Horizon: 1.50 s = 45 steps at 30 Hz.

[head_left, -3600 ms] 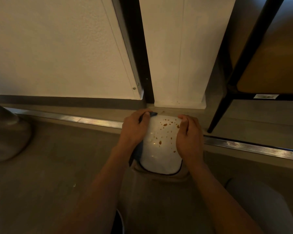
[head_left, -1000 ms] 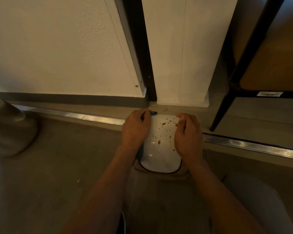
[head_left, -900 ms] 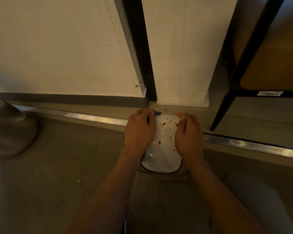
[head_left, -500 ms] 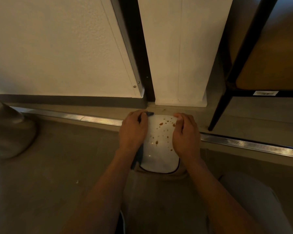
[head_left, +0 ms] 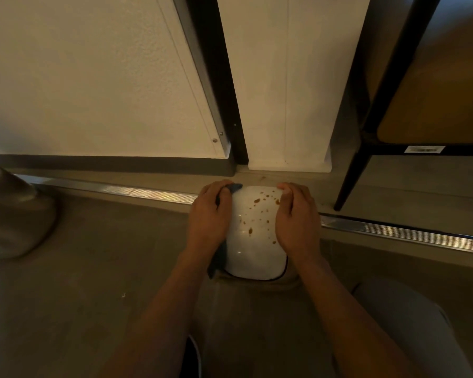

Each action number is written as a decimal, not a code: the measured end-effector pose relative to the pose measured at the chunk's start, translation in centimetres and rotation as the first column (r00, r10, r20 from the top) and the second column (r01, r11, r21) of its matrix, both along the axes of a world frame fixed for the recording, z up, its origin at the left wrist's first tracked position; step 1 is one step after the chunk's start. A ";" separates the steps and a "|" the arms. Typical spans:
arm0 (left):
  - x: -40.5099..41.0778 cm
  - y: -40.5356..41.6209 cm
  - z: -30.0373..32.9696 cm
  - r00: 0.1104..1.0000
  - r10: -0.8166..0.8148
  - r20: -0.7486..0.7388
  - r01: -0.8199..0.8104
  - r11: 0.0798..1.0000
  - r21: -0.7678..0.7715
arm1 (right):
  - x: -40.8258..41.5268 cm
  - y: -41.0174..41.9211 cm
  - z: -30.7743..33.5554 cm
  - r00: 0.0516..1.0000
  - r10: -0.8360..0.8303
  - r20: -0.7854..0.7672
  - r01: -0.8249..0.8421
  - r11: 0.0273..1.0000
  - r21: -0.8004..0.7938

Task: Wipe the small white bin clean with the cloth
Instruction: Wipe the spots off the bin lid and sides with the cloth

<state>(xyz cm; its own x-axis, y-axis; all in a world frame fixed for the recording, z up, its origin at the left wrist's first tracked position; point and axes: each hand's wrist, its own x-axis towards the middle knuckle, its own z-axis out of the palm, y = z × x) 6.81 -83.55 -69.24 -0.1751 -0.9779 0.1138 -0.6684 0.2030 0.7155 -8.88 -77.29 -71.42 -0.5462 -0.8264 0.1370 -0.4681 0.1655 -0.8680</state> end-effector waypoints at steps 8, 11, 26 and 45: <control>-1.1 1.5 -0.1 0.968 -0.115 0.225 0.179 0.941 -0.286 | 0.1 0.0 0.1 1.000 -0.020 -0.007 0.020 1.000 0.002; 0.9 1.4 -0.7 0.987 -0.144 0.072 0.157 0.957 -0.242 | 0.1 0.1 0.1 1.000 -0.013 -0.013 0.013 1.000 0.001; 1.1 -1.4 -0.4 0.970 -0.214 -0.112 0.207 0.975 -0.076 | 0.1 -0.2 0.0 1.000 0.016 0.013 -0.016 1.000 -0.009; -1.1 -2.4 1.5 0.992 -0.124 0.038 0.123 0.992 0.037 | 0.2 -0.2 0.0 1.000 -0.011 0.003 0.011 1.000 -0.010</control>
<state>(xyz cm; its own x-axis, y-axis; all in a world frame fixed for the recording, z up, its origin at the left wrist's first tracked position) 5.70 -85.95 -67.70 -0.2986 -0.9518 0.0703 -0.6681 0.2611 0.6968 -8.71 -77.48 -71.44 -0.5557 -0.8188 0.1440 -0.4639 0.1616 -0.8710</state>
